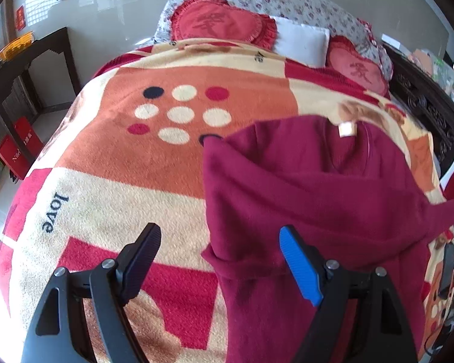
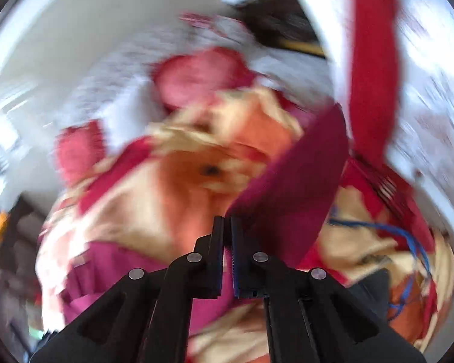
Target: Fold small clothes
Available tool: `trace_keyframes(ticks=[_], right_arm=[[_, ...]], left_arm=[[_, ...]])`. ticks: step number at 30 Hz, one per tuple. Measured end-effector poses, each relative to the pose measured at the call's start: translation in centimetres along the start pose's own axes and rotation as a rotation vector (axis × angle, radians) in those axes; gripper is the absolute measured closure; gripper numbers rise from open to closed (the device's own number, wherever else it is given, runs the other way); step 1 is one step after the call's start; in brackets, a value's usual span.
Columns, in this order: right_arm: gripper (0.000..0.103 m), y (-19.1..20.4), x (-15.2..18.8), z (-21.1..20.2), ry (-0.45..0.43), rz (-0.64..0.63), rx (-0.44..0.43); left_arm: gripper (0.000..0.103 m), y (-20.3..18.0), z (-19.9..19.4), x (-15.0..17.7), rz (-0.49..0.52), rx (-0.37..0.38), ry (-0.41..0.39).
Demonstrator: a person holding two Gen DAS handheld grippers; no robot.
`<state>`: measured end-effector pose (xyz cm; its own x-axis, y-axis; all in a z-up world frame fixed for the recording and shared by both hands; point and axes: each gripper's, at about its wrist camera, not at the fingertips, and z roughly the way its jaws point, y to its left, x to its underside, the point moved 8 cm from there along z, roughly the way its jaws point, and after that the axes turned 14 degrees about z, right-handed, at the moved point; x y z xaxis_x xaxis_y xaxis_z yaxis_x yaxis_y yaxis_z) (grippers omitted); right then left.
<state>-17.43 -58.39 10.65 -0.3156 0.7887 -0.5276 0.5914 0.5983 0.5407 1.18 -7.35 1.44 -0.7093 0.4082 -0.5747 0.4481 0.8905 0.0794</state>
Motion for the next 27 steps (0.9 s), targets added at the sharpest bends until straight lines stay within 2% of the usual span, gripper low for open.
trace_keyframes(ticks=[3,6,9,13,14,16,17,20,21,23,24,27], right_arm=[[0.103,6.8,1.7,-0.8,0.030,-0.145,-0.117],[0.103,13.4,5.0,-0.6,0.087,-0.266,-0.232],[0.103,19.8,10.8,1.3,0.183,-0.395,-0.336],[0.103,23.5,19.4,5.7,0.328,-0.477,-0.381],[0.103,23.6,21.5,7.1,0.386,-0.471,-0.382],[0.098,22.5,26.7,10.3,0.607,-0.467,-0.331],[0.098,21.9,27.4,10.9,0.629,-0.475,-0.305],[0.098,20.2,26.6,10.3,0.569,-0.484,-0.287],[0.097,19.2,25.3,9.6,0.557,-0.463,-0.292],[0.094,17.8,23.3,8.2,0.520,-0.426,-0.297],[0.090,17.0,22.1,7.6,0.493,-0.409,-0.284],[0.088,12.9,17.7,6.9,0.402,-0.339,-0.193]], left_arm=[[0.019,1.0,-0.6,-0.3,-0.042,0.003,-0.016],[0.019,1.9,-1.2,-0.5,-0.068,-0.003,-0.030],[0.019,2.7,-1.5,-0.6,-0.084,-0.012,-0.037],[0.019,3.3,-1.4,-0.5,-0.109,-0.010,-0.033],[0.019,3.4,-1.4,-0.5,-0.111,-0.005,-0.033],[0.019,3.3,-1.3,-0.5,-0.105,0.002,-0.034],[0.019,3.1,-1.3,-0.6,-0.096,0.009,-0.034],[0.013,2.1,-1.0,-1.1,-0.057,0.038,-0.051],[0.009,1.4,-0.5,-1.4,-0.041,0.056,-0.057],[0.009,0.4,0.6,-1.8,-0.025,0.084,-0.047],[0.009,-0.1,1.5,-1.9,-0.025,0.096,-0.026],[0.010,-1.5,3.5,-2.5,-0.048,0.139,-0.002]])
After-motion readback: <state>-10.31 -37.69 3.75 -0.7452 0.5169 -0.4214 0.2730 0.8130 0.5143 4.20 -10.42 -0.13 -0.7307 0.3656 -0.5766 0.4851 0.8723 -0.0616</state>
